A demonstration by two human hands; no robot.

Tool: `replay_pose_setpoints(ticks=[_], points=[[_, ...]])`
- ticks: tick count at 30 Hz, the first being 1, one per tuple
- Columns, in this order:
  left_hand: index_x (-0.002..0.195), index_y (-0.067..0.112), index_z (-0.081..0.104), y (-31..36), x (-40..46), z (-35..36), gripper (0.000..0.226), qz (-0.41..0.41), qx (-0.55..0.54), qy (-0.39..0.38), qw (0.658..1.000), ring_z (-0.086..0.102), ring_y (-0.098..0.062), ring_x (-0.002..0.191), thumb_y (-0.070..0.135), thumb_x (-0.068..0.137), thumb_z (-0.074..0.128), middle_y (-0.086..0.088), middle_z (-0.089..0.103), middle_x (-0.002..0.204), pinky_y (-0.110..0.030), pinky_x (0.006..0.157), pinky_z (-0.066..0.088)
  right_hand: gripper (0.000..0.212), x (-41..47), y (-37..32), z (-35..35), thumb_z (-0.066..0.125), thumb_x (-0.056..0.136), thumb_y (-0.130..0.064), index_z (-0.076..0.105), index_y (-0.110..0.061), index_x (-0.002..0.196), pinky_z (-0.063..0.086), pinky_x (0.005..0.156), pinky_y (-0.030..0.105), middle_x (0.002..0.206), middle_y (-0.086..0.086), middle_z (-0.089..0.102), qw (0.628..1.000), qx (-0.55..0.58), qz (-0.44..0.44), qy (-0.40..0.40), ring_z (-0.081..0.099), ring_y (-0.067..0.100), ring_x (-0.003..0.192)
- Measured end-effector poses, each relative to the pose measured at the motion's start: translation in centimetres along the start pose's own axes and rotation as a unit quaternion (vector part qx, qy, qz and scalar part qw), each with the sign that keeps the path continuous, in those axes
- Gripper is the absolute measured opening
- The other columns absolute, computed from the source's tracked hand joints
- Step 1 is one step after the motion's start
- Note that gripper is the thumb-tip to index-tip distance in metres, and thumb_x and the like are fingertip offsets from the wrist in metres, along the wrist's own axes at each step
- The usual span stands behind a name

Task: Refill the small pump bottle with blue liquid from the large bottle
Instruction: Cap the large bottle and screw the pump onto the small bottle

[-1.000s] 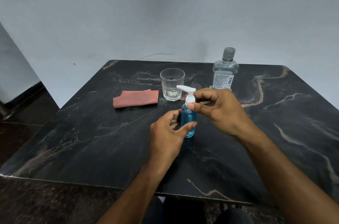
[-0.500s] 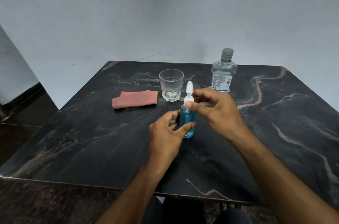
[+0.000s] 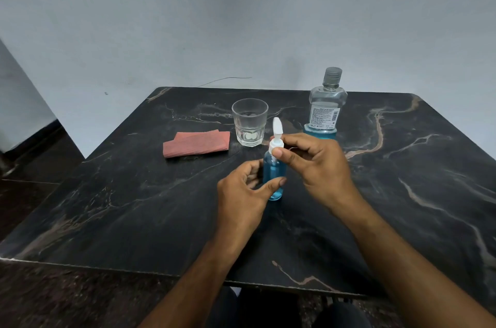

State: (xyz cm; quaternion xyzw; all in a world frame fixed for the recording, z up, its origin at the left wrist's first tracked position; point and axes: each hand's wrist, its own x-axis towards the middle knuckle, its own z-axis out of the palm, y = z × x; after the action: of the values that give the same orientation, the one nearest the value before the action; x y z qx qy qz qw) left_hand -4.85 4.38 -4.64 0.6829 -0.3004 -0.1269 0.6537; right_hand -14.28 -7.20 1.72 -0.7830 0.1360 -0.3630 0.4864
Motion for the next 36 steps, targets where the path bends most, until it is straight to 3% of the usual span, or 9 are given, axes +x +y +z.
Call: replay_pose_setpoints(ticks=[4, 8, 11, 13, 16, 23, 28, 32, 36], points=[[0.111, 0.031, 0.073, -0.1, 0.1, 0.0, 0.045, -0.004, 0.0, 0.0, 1.0, 0.076, 0.0, 0.097, 0.021, 0.072, 0.092, 0.013, 0.08, 0.103, -0.027, 0.089, 0.062, 0.039, -0.2, 0.3, 1.3, 0.083, 0.063, -0.037, 0.077, -0.02, 0.098, 0.061, 0.084, 0.045, 0.093, 0.0, 0.077, 0.996, 0.043, 0.029, 0.076, 0.074, 0.019, 0.089], [0.112, 0.029, 0.074, -0.1, 0.1, 0.0, 0.045, -0.007, 0.005, 0.001, 1.0, 0.076, 0.0, 0.097, 0.023, 0.072, 0.092, 0.013, 0.08, 0.103, -0.027, 0.089, 0.062, 0.043, 0.2, 0.2, 1.2, 0.087, 0.055, -0.041, 0.072, -0.021, 0.09, 0.062, 0.079, 0.042, 0.084, 0.002, 0.075, 0.995, 0.043, 0.066, 0.056, 0.071, 0.015, 0.08], [0.112, 0.026, 0.075, -0.1, 0.1, 0.0, 0.044, -0.008, 0.01, 0.004, 1.0, 0.076, -0.001, 0.097, 0.024, 0.071, 0.093, 0.011, 0.08, 0.103, -0.03, 0.09, 0.062, 0.054, 0.6, 0.2, 0.1, 0.09, 0.064, -0.031, 0.069, -0.022, 0.113, 0.059, 0.083, 0.031, 0.099, 0.004, 0.073, 0.997, 0.048, 0.06, -0.01, 0.068, 0.014, 0.091], [0.113, 0.025, 0.074, 0.0, 0.1, 0.0, 0.046, -0.009, 0.009, 0.002, 1.0, 0.076, -0.001, 0.098, 0.025, 0.071, 0.092, 0.011, 0.08, 0.104, -0.03, 0.091, 0.062, 0.047, 0.6, 0.1, -0.4, 0.083, 0.078, -0.02, 0.069, -0.023, 0.122, 0.057, 0.087, 0.027, 0.106, 0.002, 0.073, 0.998, 0.048, 0.029, -0.031, 0.068, 0.014, 0.098], [0.113, 0.026, 0.074, 0.1, 0.0, 0.0, 0.046, -0.01, 0.005, 0.002, 1.0, 0.075, 0.001, 0.097, 0.023, 0.071, 0.092, 0.013, 0.08, 0.104, -0.025, 0.089, 0.061, 0.021, 0.6, 0.2, -0.6, 0.076, 0.084, -0.02, 0.076, -0.018, 0.105, 0.057, 0.086, 0.032, 0.104, 0.002, 0.074, 0.999, 0.022, -0.005, -0.025, 0.071, 0.015, 0.098], [0.116, 0.025, 0.074, 0.1, -0.1, 0.0, 0.047, -0.01, 0.02, -0.005, 1.0, 0.075, 0.001, 0.098, 0.024, 0.073, 0.092, 0.011, 0.08, 0.106, -0.026, 0.089, 0.061, 0.04, 0.0, 0.6, 1.2, 0.088, 0.056, -0.038, 0.071, -0.017, 0.085, 0.061, 0.073, 0.04, 0.084, 0.011, 0.073, 0.992, 0.084, 0.051, 0.073, 0.069, 0.024, 0.076], [0.11, 0.03, 0.075, -0.1, 0.0, 0.0, 0.044, -0.009, 0.012, 0.0, 1.0, 0.076, 0.0, 0.096, 0.027, 0.071, 0.093, 0.016, 0.08, 0.102, -0.028, 0.089, 0.062, 0.062, 0.4, 0.7, 0.3, 0.087, 0.071, -0.022, 0.061, -0.022, 0.127, 0.058, 0.088, 0.032, 0.104, 0.003, 0.071, 0.992, 0.114, 0.049, -0.001, 0.069, 0.016, 0.096], [0.11, 0.03, 0.074, -0.2, 0.1, 0.1, 0.044, -0.012, 0.005, -0.001, 1.0, 0.076, -0.001, 0.097, 0.024, 0.071, 0.093, 0.016, 0.08, 0.103, -0.029, 0.09, 0.062, 0.025, 0.6, 0.5, -0.5, 0.077, 0.082, -0.017, 0.075, -0.012, 0.107, 0.059, 0.09, 0.038, 0.106, 0.002, 0.074, 0.999, 0.044, -0.008, -0.031, 0.071, 0.015, 0.098], [0.11, 0.029, 0.075, -0.2, 0.0, 0.2, 0.043, -0.012, 0.006, 0.001, 1.0, 0.076, -0.001, 0.097, 0.023, 0.071, 0.093, 0.014, 0.08, 0.102, -0.029, 0.091, 0.062, 0.043, 0.5, 0.7, 0.2, 0.082, 0.066, -0.03, 0.077, -0.008, 0.102, 0.06, 0.078, 0.028, 0.093, 0.001, 0.078, 0.997, 0.074, 0.02, 0.016, 0.075, 0.015, 0.087]])
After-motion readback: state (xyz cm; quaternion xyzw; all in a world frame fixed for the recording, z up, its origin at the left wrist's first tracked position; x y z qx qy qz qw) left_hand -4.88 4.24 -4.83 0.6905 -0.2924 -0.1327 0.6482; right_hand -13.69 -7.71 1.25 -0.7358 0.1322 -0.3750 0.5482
